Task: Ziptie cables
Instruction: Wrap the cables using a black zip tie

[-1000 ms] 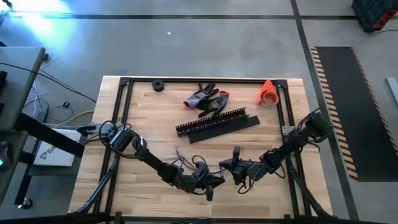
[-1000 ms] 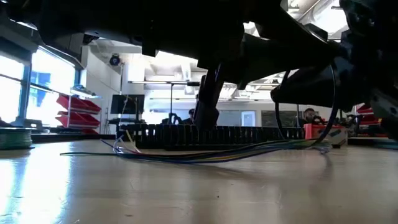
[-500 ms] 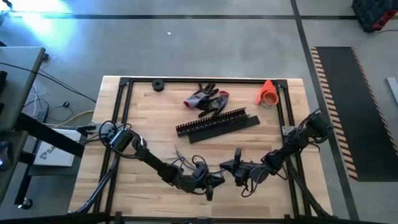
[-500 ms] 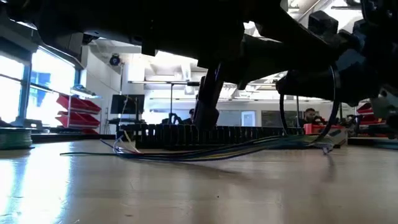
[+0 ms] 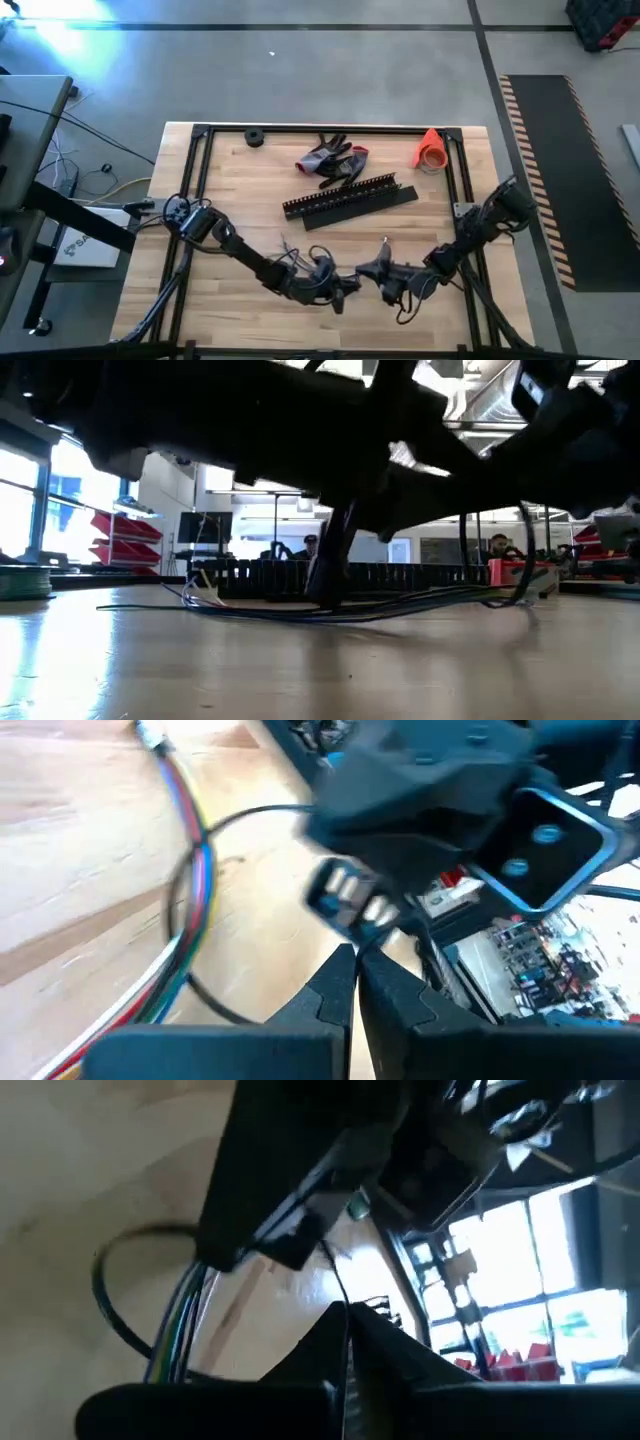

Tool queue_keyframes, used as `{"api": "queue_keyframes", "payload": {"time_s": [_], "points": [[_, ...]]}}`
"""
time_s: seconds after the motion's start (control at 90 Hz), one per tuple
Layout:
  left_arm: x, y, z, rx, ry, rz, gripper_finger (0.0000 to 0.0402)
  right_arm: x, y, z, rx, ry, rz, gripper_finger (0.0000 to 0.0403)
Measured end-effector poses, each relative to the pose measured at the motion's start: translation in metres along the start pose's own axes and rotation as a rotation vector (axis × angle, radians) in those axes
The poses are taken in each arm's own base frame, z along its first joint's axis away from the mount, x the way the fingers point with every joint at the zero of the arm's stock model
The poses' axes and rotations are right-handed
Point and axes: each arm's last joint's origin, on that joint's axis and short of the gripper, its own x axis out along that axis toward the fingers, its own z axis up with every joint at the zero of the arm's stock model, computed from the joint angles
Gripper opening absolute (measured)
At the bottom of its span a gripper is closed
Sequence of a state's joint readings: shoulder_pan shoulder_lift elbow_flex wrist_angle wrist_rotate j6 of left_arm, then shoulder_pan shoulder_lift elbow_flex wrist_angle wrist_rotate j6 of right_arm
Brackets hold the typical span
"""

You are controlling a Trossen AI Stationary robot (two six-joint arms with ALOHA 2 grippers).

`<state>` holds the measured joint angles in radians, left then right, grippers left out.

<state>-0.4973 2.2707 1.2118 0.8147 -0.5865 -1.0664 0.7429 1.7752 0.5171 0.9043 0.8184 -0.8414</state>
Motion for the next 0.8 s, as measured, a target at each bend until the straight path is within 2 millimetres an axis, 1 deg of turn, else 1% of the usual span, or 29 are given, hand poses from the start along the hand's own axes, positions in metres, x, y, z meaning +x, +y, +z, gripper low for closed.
{"api": "queue_keyframes", "payload": {"time_s": [0.178, 0.389, 0.522, 0.633, 0.8], "points": [[0.000, 0.001, 0.000, 0.002, 0.002, 0.003, 0.0000, 0.001, 0.002, 0.000, -0.023, -0.052, 0.061, 0.0000], [0.000, 0.001, 0.000, 0.019, -0.003, 0.000, 0.0000, 0.010, -0.001, -0.008, 0.004, -0.046, 0.104, 0.0000], [0.000, 0.001, 0.000, 0.019, -0.003, -0.001, 0.0000, 0.012, -0.003, -0.010, 0.034, -0.025, 0.093, 0.0006], [-0.001, 0.001, 0.000, 0.021, -0.002, -0.001, 0.0000, 0.012, -0.002, -0.011, 0.058, -0.019, 0.096, 0.0037], [-0.001, 0.000, -0.002, 0.034, 0.014, -0.010, 0.0000, 0.014, -0.003, -0.013, 0.161, -0.008, 0.113, 0.0115]]}}
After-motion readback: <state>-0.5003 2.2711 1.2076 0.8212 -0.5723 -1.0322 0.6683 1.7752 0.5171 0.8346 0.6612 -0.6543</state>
